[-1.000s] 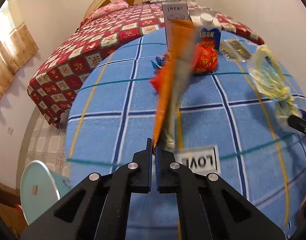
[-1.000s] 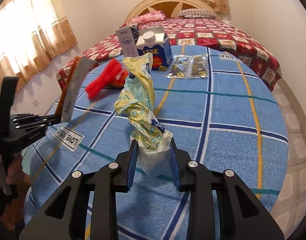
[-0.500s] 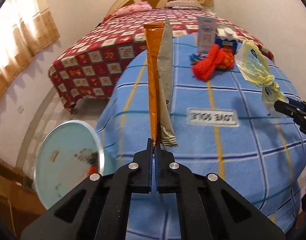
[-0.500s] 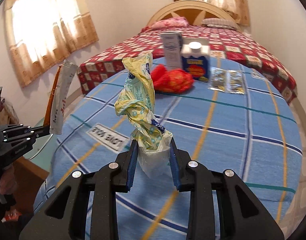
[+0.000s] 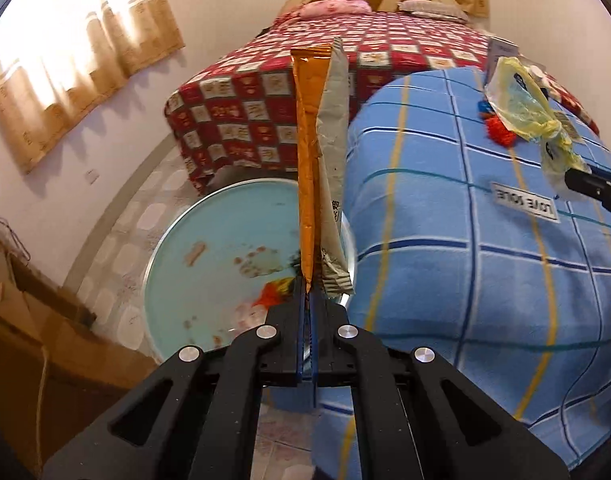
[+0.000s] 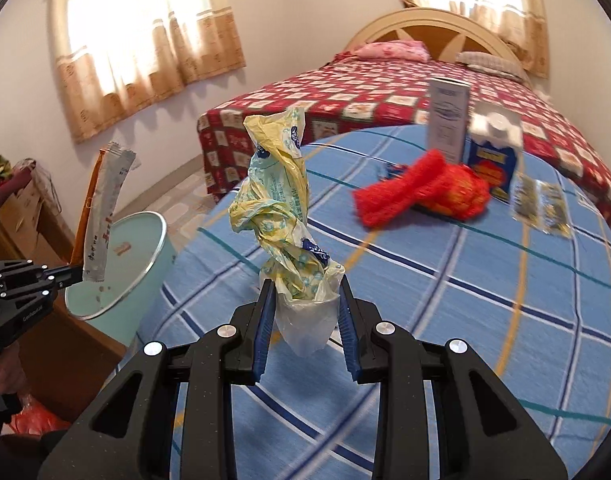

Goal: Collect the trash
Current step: 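Carry the orange packet and yellow bag over the blue bin and release both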

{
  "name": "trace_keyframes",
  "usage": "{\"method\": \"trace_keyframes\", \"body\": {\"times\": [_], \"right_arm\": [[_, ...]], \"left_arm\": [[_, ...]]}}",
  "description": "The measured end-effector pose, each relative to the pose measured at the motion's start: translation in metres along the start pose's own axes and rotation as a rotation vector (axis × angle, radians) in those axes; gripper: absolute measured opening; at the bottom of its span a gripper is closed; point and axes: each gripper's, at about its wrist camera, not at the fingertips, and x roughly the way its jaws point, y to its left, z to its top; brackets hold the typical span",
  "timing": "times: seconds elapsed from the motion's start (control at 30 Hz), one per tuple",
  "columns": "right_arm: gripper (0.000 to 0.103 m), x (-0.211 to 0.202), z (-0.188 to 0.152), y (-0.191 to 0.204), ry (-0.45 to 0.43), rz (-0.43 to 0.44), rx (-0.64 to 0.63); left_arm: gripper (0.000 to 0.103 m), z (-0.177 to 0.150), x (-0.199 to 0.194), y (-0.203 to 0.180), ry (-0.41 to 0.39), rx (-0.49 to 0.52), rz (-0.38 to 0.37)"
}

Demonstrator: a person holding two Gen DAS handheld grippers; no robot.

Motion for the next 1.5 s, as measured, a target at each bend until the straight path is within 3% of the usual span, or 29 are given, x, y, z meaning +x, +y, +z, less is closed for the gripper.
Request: {"method": "trace_keyframes", "body": {"times": [0.63, 1.5], "right_arm": [[0.031, 0.036, 0.028, 0.071, 0.026, 0.066, -0.13], [0.031, 0.068, 0.037, 0.127, 0.075, 0.12, -0.233]], "left_arm": [[0.001, -0.025, 0.001, 0.069, 0.031, -0.114, 0.081], [0.001, -0.034, 0.005, 0.101, 0.052, -0.19, 0.129]]}}
